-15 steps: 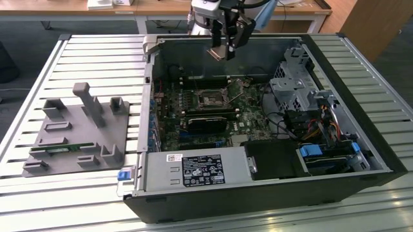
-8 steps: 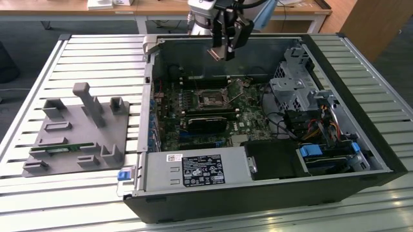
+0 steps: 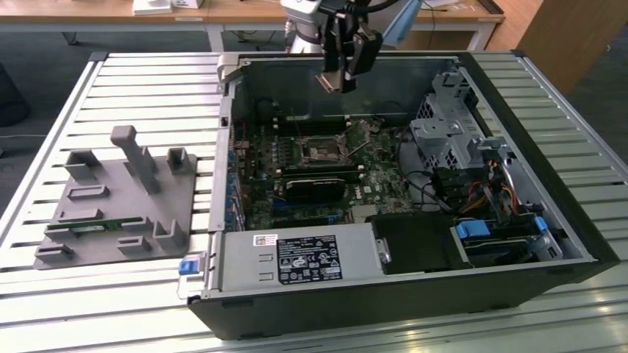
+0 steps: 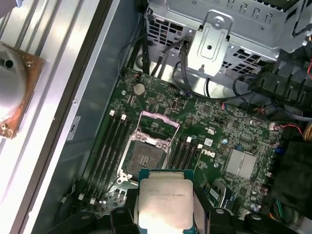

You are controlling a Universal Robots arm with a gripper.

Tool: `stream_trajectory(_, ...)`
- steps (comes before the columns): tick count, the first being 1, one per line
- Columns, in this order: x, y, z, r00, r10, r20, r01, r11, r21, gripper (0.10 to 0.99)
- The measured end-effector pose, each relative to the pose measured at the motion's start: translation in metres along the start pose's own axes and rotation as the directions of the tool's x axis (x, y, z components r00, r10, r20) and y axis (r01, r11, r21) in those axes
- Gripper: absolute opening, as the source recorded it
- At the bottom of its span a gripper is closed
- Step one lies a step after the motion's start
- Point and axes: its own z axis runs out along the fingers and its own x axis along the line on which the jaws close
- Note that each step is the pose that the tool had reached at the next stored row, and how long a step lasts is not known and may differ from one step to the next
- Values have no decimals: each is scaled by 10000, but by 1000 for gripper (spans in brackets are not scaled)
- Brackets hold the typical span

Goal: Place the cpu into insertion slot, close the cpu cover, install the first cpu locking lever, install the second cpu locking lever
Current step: 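Place the cpu into insertion slot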

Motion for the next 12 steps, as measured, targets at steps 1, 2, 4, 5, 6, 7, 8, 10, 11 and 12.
stream_trajectory(1,0,0,1,10000,94,8,-94,10000,2,533)
stream_trajectory(2,1,0,1,9998,184,17,-184,9998,6,533)
stream_trajectory(4,2,1,2,9994,351,38,-351,9994,13,533)
stream_trajectory(5,2,1,2,9990,435,50,-435,9991,17,533)
stream_trajectory(6,3,1,3,9986,522,62,-522,9986,20,533)
stream_trajectory(7,3,1,4,9981,615,77,-615,9981,24,533)
stream_trajectory(8,4,1,4,9975,700,90,-700,9975,28,533)
stream_trajectory(10,5,1,4,9961,875,119,-876,9962,35,533)
stream_trajectory(11,6,2,5,9953,961,137,-961,9954,40,533)
stream_trajectory(12,6,2,5,9944,1046,154,-1047,9945,43,533)
